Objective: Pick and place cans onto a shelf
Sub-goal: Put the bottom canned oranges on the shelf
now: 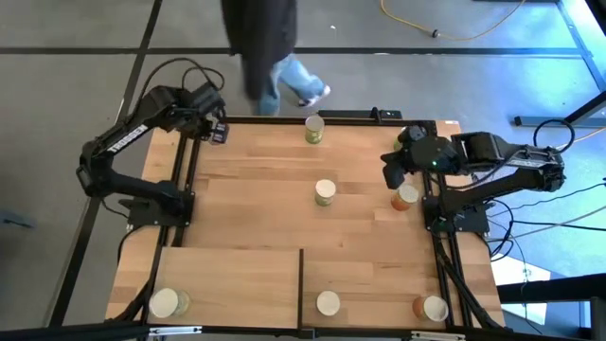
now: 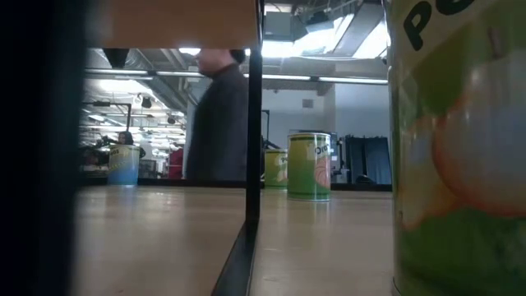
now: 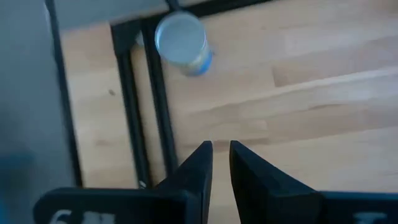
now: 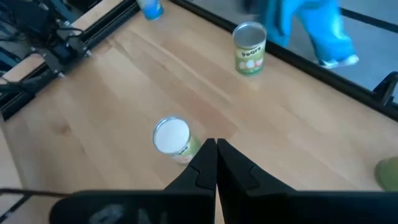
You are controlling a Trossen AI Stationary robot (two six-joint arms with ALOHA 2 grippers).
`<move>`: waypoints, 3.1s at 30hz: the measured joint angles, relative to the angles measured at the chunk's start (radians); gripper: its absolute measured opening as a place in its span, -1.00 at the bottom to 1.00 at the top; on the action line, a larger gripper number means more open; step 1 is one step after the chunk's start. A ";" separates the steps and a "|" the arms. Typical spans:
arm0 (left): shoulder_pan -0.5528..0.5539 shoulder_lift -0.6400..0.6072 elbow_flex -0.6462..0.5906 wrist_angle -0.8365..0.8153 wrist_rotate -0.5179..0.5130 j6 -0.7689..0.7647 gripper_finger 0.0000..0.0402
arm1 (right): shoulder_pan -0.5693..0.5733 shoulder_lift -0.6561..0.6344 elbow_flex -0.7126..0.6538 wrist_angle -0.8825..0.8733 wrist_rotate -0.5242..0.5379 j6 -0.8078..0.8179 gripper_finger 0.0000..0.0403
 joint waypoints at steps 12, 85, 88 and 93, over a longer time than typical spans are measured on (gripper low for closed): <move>0.030 0.053 -0.038 0.091 0.081 0.034 -0.76 | -0.141 0.138 0.060 0.018 -0.153 -0.347 -0.98; 0.011 0.045 -0.037 0.093 0.150 0.233 -0.76 | -0.342 0.754 0.056 0.235 -0.568 -0.601 -0.55; 0.011 0.045 -0.037 0.093 0.150 0.234 -0.76 | -0.343 0.755 0.055 0.235 -0.568 -0.599 -0.56; 0.011 0.045 -0.037 0.093 0.150 0.265 -0.76 | -0.344 0.764 0.055 0.242 -0.619 -0.598 -0.71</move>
